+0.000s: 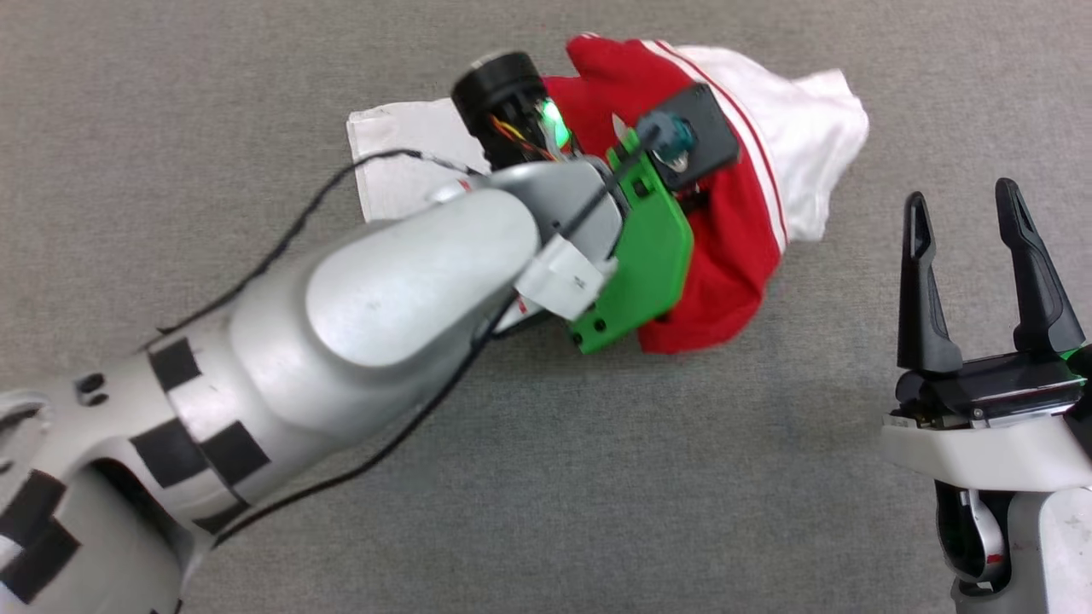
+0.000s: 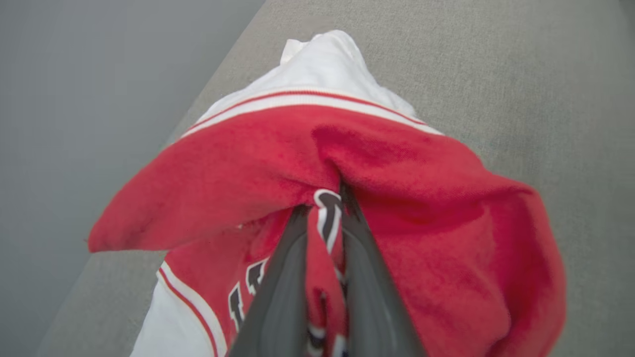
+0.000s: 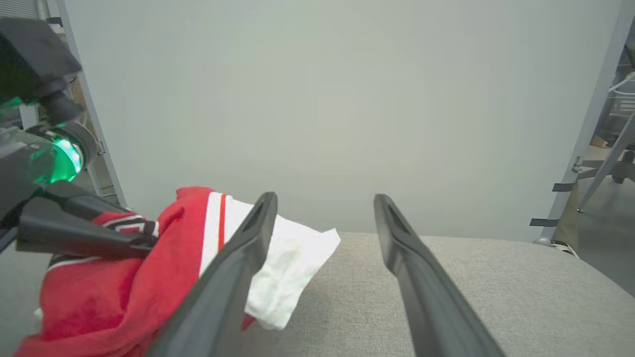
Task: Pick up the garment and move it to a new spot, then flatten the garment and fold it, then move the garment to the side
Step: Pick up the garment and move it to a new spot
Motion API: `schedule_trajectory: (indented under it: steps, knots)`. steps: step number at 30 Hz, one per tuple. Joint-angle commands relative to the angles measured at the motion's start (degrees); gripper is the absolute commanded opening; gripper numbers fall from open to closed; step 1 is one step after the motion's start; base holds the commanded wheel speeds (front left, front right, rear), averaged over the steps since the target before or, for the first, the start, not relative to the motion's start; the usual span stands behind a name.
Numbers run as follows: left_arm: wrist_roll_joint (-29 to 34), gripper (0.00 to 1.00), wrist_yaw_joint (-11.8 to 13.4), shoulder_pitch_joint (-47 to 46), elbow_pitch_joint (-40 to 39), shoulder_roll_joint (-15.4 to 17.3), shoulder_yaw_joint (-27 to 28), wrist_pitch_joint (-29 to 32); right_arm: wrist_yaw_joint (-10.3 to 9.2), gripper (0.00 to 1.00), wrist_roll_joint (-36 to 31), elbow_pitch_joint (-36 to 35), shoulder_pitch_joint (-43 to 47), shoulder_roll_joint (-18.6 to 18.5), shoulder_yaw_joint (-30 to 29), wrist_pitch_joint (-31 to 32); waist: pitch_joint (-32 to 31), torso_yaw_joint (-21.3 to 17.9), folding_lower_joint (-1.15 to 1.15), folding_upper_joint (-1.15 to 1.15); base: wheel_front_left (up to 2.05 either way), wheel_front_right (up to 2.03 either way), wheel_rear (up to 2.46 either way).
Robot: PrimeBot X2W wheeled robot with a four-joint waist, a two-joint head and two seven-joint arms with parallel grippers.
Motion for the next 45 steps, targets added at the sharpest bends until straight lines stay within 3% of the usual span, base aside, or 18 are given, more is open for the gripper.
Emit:
schedule_trajectory:
  steps: [1,8,16,17,18,24,28,35,40,45]
  knots:
    - [1.4,0.0,-0.1,2.4,0.3,-1.3,0.0,0.2,-0.04,1.0,0.6,-0.4,-0.8,0.0,-0.1,-0.1,1.9,-2.0,0.0,0.0,0.0,0.0,0.0]
    - [6.0,0.0,-0.1,11.6,1.0,-6.7,-0.1,2.8,-0.04,1.0,0.7,-0.5,-1.5,0.0,0.1,-0.1,3.9,-2.1,0.0,0.0,0.0,0.0,0.0]
    - [10.2,0.02,-0.1,17.1,1.8,-7.7,-0.1,4.8,-0.04,1.0,0.4,0.2,-1.8,0.0,0.2,-0.1,3.4,-1.2,0.0,0.0,0.0,0.0,0.0]
    - [11.2,0.93,-0.1,16.9,2.2,-7.8,-0.1,3.3,-0.04,1.0,0.3,0.3,-1.7,0.0,0.1,-0.1,2.9,-1.0,0.0,0.0,0.0,0.0,0.0]
    - [11.8,1.0,-0.1,16.7,2.7,-7.9,-0.1,1.6,-0.04,1.0,0.3,0.4,-1.6,0.0,0.0,-0.1,2.4,-0.7,0.0,0.0,0.0,0.0,0.0]
    - [13.9,1.0,-0.1,14.4,8.8,-8.4,0.2,-14.9,-0.04,1.0,-0.2,1.3,0.2,0.0,-0.8,-0.1,-2.0,1.3,0.0,0.0,0.0,0.0,0.0]
    - [14.9,1.0,2.6,15.6,12.3,-8.6,2.8,-24.3,-0.04,1.0,-0.3,1.7,2.0,0.0,-1.5,-0.1,-5.3,2.9,0.0,0.0,0.0,0.0,0.0]
    - [16.8,1.0,13.9,21.0,12.8,-4.8,8.5,-34.6,-0.04,1.0,-0.7,2.4,5.2,0.0,-2.7,-0.1,-9.8,5.7,0.0,0.0,0.0,0.0,0.0]
    - [18.1,1.0,21.1,27.3,9.0,-1.3,14.8,-35.6,-0.04,1.0,-1.1,2.6,6.6,0.0,-3.2,-0.1,-11.5,7.1,0.0,0.0,0.0,0.0,0.0]
    - [21.7,1.0,27.5,37.1,-0.1,1.8,25.8,-35.7,-0.04,1.0,-1.5,2.9,7.8,0.0,-3.6,-0.1,-12.8,8.4,0.0,0.0,0.0,0.0,0.0]
